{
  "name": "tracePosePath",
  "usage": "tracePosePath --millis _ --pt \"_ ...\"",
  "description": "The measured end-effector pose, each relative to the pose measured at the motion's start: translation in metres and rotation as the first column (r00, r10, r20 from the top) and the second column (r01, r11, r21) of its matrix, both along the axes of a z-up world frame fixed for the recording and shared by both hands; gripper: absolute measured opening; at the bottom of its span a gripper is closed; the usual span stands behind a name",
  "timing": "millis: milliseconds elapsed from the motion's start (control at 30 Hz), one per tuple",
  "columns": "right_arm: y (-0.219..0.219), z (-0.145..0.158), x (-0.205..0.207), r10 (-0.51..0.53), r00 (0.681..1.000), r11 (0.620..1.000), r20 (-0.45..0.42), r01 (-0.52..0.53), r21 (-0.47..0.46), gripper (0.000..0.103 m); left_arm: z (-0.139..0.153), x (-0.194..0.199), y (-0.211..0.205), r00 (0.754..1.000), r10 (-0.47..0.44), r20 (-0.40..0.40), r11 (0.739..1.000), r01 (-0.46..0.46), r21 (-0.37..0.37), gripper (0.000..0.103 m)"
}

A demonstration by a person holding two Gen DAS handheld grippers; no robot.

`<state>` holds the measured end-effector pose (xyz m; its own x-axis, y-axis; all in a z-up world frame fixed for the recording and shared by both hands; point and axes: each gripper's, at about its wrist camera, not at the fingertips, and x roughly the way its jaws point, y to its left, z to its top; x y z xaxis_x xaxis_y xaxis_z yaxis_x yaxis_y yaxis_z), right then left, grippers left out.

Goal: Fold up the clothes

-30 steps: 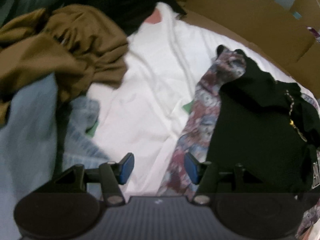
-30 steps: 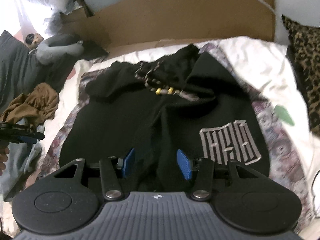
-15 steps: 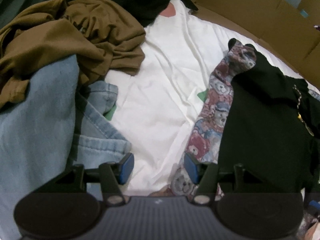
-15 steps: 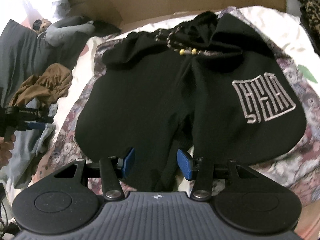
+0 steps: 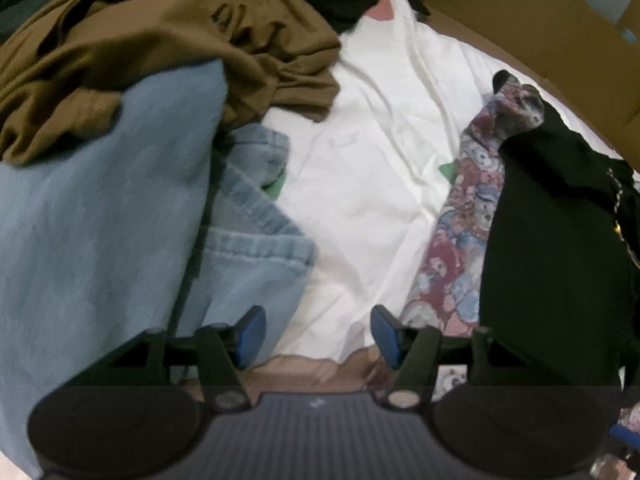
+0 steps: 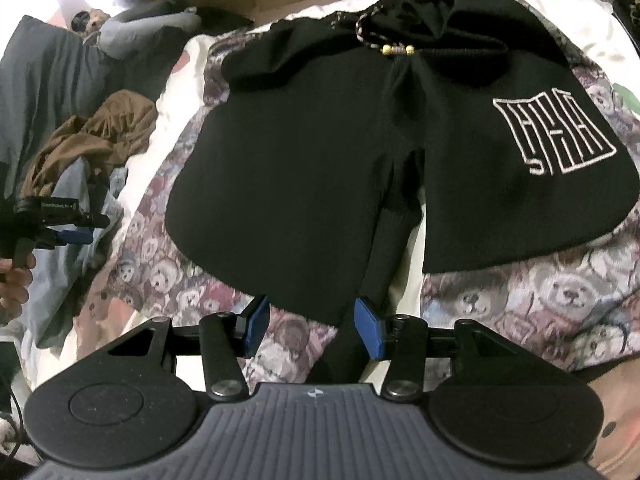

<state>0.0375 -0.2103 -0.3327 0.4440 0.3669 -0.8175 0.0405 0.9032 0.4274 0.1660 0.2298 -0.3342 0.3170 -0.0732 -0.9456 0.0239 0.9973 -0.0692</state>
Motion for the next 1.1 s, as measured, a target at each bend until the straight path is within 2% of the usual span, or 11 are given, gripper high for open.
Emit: tracePosePath --millis 267,500,633,767,1000,1100 --pt "-0.003 -0.014 -0.013 -0.058 0.996 0.997 -0.068 0.062 0.053 0.054 0.003 -0.011 0.008 0.999 0.004 0.050 1.000 -0.005 0.002 0.060" --pt "0.001 -0.020 -0.015 -0.062 0.995 0.993 -0.084 0.070 0.095 0.054 0.001 -0.017 0.028 0.999 0.019 0.028 0.999 -0.018 -0.038 0.057" --pt "0.005 -0.024 -0.015 -0.056 0.993 0.993 -0.100 0.066 0.095 0.054 0.001 -0.025 0.035 1.000 0.009 0.005 0.991 -0.009 -0.134 0.056" --pt "0.003 -0.027 -0.016 -0.064 0.991 0.993 -0.115 0.074 0.088 0.054 -0.005 -0.036 0.030 0.999 -0.041 -0.030 0.971 0.032 -0.238 0.056" --pt "0.001 -0.032 -0.020 -0.057 0.989 0.994 -0.136 0.069 0.087 0.054 -0.023 -0.038 0.018 0.995 -0.079 -0.061 0.971 0.063 -0.231 0.055" --pt "0.001 -0.028 -0.019 -0.062 0.990 0.996 -0.125 0.069 0.051 0.053 -0.030 -0.039 0.014 0.993 -0.093 -0.070 0.971 0.075 -0.228 0.055"
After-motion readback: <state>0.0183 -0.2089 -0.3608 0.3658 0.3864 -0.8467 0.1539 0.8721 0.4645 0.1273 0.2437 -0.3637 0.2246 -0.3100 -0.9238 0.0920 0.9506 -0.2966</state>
